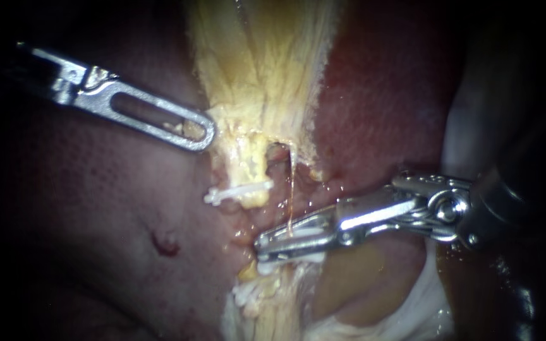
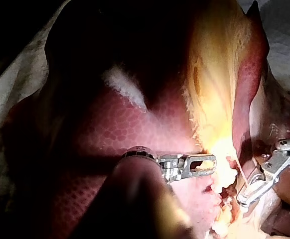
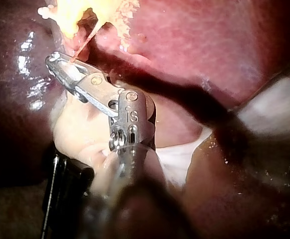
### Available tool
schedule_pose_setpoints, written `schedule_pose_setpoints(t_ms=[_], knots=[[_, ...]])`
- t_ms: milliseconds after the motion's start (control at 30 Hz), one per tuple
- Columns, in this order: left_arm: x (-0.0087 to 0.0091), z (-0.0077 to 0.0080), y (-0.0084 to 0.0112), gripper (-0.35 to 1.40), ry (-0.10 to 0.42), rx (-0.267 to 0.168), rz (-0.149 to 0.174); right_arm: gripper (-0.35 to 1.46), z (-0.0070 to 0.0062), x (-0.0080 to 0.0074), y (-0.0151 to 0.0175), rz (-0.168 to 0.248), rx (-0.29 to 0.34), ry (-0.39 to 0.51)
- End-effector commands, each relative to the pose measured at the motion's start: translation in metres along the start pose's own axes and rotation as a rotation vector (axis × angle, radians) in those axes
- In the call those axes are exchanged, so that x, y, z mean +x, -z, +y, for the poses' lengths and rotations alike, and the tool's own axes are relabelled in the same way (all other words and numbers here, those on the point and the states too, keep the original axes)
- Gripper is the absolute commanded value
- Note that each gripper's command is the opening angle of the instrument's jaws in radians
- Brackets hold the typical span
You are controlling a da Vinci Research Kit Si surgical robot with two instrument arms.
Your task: Going back second clip right tube
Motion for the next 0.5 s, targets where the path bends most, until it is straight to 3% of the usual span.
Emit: schedule_pose_setpoints(t_ms=[33, 367, 400, 500], knots=[[0.0, 0.0, 0.0, -0.35, 0.0, 0.001, 0.001, -0.35, 0.0, 0.0, 0.0, 0.001, -0.001, 0.0], [0.0, 0.0001, 0.0, -0.35, -0.001, -0.001, -0.001, -0.35, 0.0, -0.0001, 0.0, 0.001, -0.001, 0.0], [0.0, 0.0001, 0.0, -0.35, -0.001, -0.001, -0.001, -0.3, 0.0, -0.0001, 0.0, 0.006, -0.007, 0.001], [0.0, 0.0001, 0.0, -0.35, -0.001, -0.001, -0.001, 0.08, 0.0, -0.0001, -0.0001, 0.01, -0.013, 0.007]])
